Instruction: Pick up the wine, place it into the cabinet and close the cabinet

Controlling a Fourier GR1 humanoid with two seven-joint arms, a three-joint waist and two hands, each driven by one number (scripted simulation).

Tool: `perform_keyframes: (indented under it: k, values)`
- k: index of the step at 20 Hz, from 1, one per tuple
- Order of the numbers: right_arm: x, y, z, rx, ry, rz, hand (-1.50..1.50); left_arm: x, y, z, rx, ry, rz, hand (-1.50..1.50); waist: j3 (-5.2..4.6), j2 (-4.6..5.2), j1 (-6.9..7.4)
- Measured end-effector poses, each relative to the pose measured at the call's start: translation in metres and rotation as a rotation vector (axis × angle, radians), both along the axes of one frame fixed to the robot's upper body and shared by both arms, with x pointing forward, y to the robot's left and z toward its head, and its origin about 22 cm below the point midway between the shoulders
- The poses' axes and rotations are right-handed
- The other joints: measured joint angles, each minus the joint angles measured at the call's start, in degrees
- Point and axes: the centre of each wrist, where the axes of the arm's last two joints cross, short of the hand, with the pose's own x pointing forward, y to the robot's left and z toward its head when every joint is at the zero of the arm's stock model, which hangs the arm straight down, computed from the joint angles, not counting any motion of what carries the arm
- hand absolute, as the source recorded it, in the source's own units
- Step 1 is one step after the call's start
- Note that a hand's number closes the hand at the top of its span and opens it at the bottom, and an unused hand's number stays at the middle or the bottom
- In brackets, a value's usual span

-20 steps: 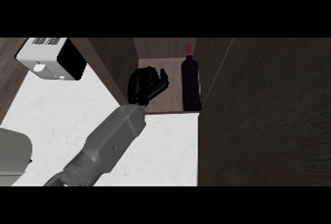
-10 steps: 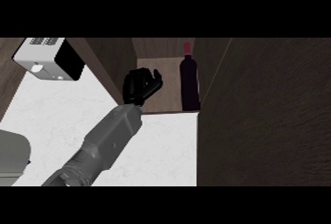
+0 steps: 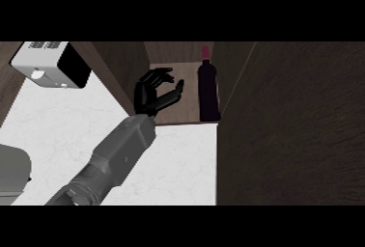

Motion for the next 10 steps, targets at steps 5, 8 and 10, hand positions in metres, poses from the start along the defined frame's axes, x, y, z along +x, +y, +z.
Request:
perform_keyframes:
  k: [5,8,10]
  values:
    - [-0.002,-0.007,0.000,-0.007,0.000,-0.017,-1.50,-0.002,-0.005,0.001,-0.006,-0.047,-0.041,-1.50,-0.19,-0.03,0.82]
    - [0.001,-0.005,-0.003,-0.012,-0.003,-0.021,-1.50,-0.004,-0.008,0.003,0.006,-0.066,-0.049,-1.50,-0.20,-0.14,1.32]
    - [0.002,-0.009,-0.005,-0.014,0.001,-0.027,-1.50,-0.007,-0.011,0.003,0.000,-0.067,-0.055,-1.50,-0.13,-0.36,1.74]
